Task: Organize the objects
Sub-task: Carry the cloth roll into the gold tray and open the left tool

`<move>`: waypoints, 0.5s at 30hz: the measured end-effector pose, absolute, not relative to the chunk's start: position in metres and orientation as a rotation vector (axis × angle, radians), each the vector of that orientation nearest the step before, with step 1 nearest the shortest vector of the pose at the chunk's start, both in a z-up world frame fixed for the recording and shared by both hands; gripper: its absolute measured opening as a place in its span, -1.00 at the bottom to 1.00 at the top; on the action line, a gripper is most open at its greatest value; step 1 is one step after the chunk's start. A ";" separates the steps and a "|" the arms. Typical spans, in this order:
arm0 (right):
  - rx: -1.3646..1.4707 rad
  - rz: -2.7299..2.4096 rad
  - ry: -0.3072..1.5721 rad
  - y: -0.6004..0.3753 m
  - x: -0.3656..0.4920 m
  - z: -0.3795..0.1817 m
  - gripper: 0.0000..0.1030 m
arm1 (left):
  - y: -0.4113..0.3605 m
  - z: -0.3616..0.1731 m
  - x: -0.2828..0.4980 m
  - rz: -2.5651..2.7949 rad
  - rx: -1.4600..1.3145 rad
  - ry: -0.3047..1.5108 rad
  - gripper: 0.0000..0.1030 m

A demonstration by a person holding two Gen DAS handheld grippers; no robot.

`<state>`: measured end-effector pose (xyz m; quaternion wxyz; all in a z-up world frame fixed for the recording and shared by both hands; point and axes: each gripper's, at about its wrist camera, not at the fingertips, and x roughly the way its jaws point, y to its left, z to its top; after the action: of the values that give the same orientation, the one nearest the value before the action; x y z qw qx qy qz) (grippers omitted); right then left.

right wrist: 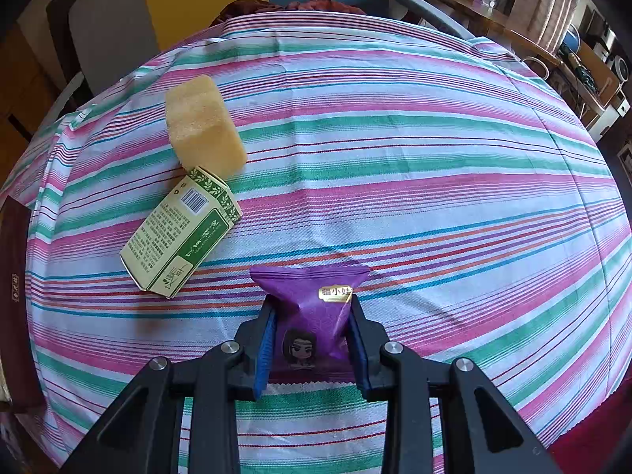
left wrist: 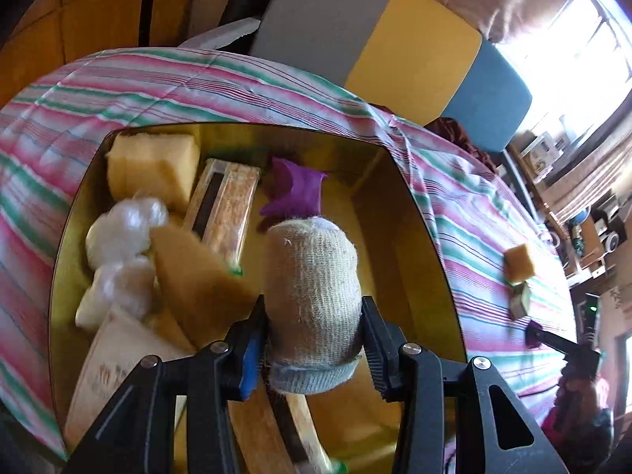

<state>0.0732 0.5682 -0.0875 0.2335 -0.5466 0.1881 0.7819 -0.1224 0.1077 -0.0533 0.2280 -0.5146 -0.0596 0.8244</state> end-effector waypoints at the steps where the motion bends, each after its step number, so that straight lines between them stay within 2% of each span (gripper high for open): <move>1: -1.501 2.147 0.515 0.568 0.073 -0.087 -0.37 | 0.112 -0.054 -0.125 2.269 -1.418 -0.145 -0.14; 5: -1.501 2.147 0.516 0.569 0.073 -0.087 -0.37 | 0.129 -0.061 -0.139 2.269 -1.436 -0.070 -0.13; 15: -1.501 2.146 0.516 0.571 0.072 -0.087 -0.37 | 0.150 -0.085 -0.162 2.232 -1.546 -0.068 -0.13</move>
<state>0.0723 0.5709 -0.0869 0.2341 -0.5468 0.1880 0.7816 -0.1617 0.1495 -0.0847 0.2113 -0.5564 -0.0245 0.8032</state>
